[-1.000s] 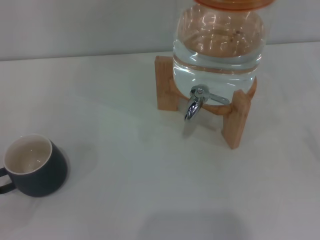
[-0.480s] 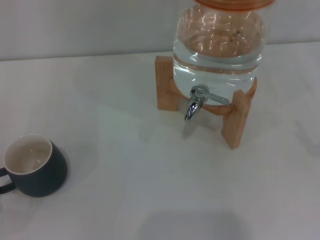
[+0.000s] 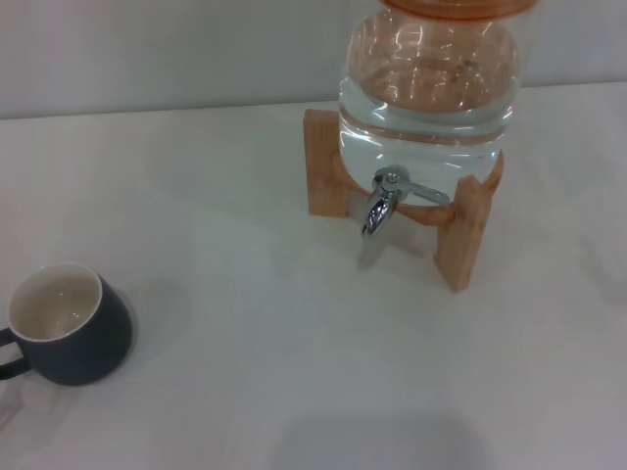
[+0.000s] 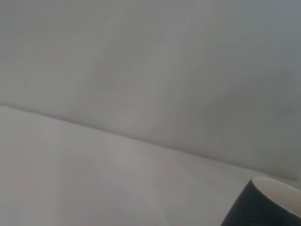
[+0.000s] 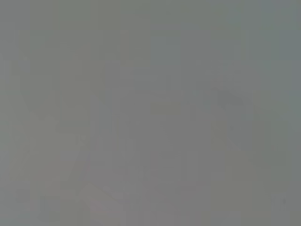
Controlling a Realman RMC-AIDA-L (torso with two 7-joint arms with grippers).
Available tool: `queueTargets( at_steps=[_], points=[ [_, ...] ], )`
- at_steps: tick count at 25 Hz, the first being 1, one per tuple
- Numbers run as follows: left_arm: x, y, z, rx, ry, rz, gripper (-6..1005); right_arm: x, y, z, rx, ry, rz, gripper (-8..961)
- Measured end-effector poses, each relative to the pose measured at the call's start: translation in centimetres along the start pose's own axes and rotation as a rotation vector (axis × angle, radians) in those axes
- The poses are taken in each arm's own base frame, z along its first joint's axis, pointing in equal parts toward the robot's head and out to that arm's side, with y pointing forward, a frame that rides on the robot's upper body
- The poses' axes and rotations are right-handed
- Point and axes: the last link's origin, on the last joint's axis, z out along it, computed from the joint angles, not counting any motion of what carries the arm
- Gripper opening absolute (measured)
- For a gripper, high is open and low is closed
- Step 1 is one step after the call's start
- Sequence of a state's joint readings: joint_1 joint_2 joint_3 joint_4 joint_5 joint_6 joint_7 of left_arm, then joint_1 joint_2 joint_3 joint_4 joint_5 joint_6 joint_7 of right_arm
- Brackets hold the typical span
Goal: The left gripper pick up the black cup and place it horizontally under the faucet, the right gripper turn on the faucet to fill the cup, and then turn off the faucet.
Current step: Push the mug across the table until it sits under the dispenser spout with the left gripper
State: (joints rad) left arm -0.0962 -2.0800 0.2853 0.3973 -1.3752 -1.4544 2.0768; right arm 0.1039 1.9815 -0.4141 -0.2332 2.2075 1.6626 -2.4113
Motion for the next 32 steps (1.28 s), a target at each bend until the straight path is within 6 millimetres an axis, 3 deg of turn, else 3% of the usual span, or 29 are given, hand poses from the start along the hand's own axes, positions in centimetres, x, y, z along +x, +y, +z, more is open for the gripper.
queueTargets(
  at_steps=[6, 15, 32],
  points=[
    [-0.2, -0.1, 1.2, -0.006, -0.049, 0.012, 777, 0.1, 0.2, 0.0, 0.001, 0.0, 0.004, 809],
    [0.4, -0.8, 1.3, 0.026, -0.038, -0.007, 761, 0.3, 0.3, 0.0, 0.004, 0.003, 0.004, 809],
    [1.7, -1.7, 4.1, 0.053, -0.056, -0.009, 730, 0.6, 0.4, 0.4, 0.008, 0.01, 0.011, 809]
  ],
)
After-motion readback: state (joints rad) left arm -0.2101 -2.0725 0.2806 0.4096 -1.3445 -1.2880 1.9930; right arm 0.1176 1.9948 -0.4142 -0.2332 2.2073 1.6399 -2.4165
